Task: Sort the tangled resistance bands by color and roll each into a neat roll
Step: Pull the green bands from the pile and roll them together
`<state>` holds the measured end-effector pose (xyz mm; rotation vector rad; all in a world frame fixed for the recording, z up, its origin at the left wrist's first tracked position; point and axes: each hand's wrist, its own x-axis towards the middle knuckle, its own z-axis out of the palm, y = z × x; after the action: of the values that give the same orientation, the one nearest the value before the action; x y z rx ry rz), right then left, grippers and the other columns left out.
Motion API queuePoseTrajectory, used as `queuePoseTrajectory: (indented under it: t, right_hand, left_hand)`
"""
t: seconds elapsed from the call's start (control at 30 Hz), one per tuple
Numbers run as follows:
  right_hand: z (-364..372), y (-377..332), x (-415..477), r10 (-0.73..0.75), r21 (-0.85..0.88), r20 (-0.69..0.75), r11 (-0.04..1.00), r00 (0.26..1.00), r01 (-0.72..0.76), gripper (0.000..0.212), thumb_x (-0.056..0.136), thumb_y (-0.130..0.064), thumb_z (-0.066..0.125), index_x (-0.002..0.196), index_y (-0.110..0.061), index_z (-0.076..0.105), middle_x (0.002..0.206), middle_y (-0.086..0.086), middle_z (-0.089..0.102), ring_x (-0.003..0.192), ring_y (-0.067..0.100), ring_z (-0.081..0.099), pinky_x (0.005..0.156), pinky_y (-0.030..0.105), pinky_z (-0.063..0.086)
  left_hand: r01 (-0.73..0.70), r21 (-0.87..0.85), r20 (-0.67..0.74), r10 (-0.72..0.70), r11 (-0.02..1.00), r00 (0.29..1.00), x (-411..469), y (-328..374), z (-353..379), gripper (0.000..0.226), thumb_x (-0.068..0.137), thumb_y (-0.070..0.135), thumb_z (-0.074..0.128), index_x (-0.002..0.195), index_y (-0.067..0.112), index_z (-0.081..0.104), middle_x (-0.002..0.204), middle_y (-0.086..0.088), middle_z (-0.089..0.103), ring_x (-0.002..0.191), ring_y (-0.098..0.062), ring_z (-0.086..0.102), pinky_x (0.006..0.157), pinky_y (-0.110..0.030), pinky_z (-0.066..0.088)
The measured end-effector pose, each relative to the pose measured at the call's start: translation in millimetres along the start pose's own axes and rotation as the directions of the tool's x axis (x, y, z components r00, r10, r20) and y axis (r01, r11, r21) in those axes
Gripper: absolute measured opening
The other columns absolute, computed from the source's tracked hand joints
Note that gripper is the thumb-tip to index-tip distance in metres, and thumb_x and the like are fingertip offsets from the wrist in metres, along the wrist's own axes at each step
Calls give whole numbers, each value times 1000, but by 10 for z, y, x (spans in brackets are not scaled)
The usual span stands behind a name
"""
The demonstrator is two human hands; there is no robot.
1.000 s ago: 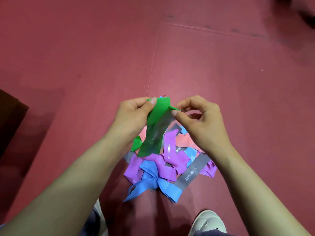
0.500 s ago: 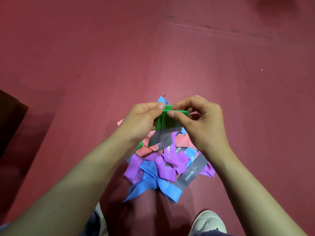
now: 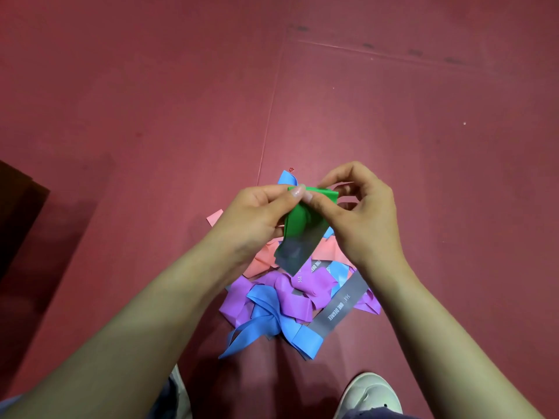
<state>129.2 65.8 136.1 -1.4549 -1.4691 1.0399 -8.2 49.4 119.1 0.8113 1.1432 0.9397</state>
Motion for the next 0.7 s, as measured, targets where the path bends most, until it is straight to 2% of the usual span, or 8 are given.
queuePoseTrajectory:
  t: [0.07,0.13,0.23,0.37,0.47,0.57,0.7]
  right_hand:
    - [-11,1,3,15,36,-5,999,1000,-15,28,72,-13,81,78,-21,55,83,-8,61,74,10,57,65,22,47]
    - [-11,1,8,35,67,17,997,999,-36,25,72,-13,81,83,-20,60,80,-9,64,74,11,59,66,24,49]
    - [-14,14,23,77,186,81,978,994,-91,14,77,-5,75,86,-14,68,69,-12,64,67,5,56,64,17,47]
    - [-27,30,34,121,257,102,956,987,-143,11,83,1,67,83,-10,69,75,1,67,74,12,60,70,19,51]
    - [-18,34,29,126,265,78,954,989,-142,11,83,1,66,80,-9,68,78,8,66,76,17,59,74,30,52]
    - [-8,31,24,137,290,75,945,988,-153,9,83,1,67,80,-8,68,80,12,66,78,22,58,79,38,53]
    - [7,33,24,131,306,76,940,988,-148,12,82,1,68,77,-10,68,76,10,65,76,22,58,75,35,52]
  left_hand:
    - [-9,-31,7,10,999,1000,-4,13,0,27,98,21,48,96,8,71,105,-16,72,94,-21,69,89,-32,56]
    - [-10,-60,4,10,998,1000,-8,28,4,27,98,21,47,91,11,72,99,-12,74,89,-18,71,85,-28,57]
    - [-8,-93,-35,5,996,999,11,36,-9,28,99,20,45,93,10,71,93,-11,74,81,-16,70,81,-29,57]
    - [-24,-58,-67,21,998,998,29,44,-47,29,101,19,43,98,7,68,92,-11,73,79,-14,70,77,-26,57]
    - [-46,8,-37,46,999,998,29,26,-46,28,101,18,42,101,8,68,92,-10,73,81,-12,70,75,-24,58]
    - [-88,88,-29,91,992,995,15,13,-39,21,99,11,48,103,7,68,84,-3,73,73,-7,68,66,-17,53]
    - [-109,127,-74,119,986,990,7,22,-42,20,96,5,51,107,3,67,98,-13,73,87,-17,69,87,-30,56]
